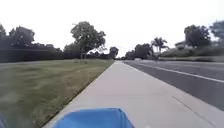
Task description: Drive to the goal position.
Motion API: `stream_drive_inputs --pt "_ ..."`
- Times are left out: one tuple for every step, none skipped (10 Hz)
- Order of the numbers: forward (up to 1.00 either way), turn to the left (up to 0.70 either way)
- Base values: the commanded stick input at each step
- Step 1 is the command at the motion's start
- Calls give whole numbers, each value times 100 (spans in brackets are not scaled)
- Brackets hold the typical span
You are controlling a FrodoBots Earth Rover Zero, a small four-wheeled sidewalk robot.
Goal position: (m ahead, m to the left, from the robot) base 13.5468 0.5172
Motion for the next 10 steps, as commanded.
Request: stream_drive_inputs --pt "100 0" --pt "100 0" --pt "100 0" --pt "100 0" --pt "100 0" --pt "100 0" --pt "100 0" --pt "100 0" --pt "100 0" --pt "100 0"
